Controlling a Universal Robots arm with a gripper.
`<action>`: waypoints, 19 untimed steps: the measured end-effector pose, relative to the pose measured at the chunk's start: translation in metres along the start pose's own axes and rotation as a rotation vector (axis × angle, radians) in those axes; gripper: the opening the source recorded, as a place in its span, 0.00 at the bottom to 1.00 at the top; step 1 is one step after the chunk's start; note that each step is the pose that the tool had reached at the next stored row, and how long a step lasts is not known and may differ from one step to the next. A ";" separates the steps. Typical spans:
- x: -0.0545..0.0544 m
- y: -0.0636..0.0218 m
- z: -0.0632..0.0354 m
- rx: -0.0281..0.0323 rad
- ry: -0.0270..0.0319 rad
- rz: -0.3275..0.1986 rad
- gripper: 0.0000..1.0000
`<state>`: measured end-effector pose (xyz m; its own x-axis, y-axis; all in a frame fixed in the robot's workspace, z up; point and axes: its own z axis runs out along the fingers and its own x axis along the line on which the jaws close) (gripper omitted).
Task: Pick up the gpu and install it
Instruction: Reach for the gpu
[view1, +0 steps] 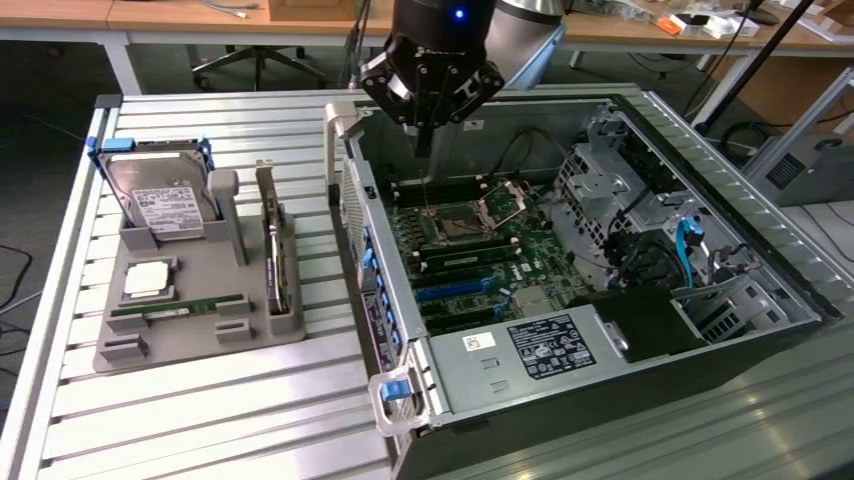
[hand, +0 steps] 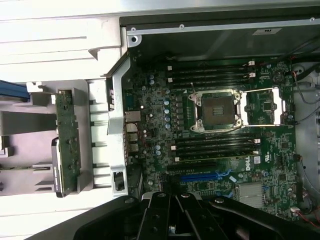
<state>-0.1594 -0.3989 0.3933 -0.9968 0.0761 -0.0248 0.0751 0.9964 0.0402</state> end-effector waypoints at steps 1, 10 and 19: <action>0.000 0.0000 0.0000 0.0000 0.0000 0.000 0.11; 0.002 -0.0002 -0.0001 0.0001 0.0000 0.000 0.11; 0.005 -0.0003 -0.0002 0.0001 0.0000 0.000 0.11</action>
<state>-0.1639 -0.3989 0.3933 -0.9968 0.0761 -0.0248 0.0751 0.9964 0.0401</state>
